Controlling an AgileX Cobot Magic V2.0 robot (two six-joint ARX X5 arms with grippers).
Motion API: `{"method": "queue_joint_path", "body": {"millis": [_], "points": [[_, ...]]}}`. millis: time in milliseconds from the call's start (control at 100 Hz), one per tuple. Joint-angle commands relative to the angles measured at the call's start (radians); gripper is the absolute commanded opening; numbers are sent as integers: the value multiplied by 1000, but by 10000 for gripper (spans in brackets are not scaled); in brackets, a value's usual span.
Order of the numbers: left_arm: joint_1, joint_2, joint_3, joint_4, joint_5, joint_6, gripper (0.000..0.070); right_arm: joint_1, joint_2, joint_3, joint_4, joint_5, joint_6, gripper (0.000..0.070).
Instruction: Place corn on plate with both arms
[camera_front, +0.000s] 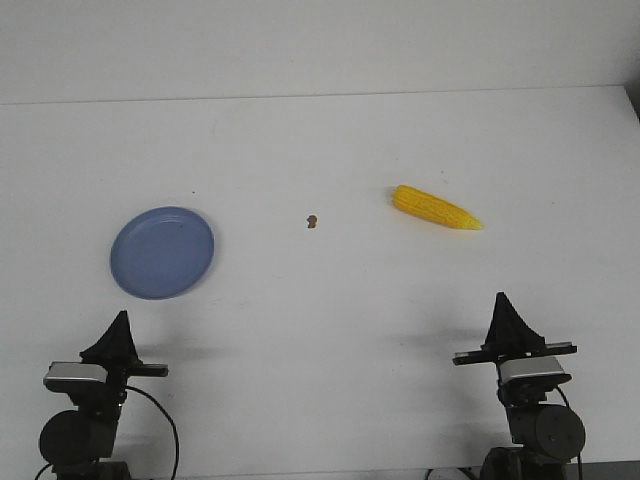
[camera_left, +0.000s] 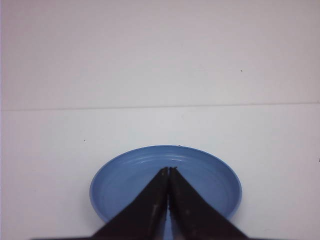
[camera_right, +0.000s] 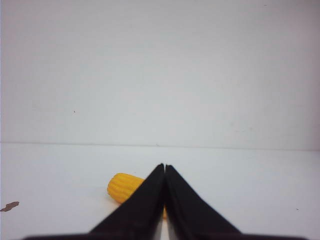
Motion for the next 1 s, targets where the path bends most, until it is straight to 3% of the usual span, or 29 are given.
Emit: {"method": "queue_joint_path", "body": {"millis": [0,990], "points": [[2,-2,-20,10,-3,-2,6,0,-1,-2,12,1,7,2],[2,-2,5,7,-4,-2,6,0,-1,1,31,1,37,2]]}}
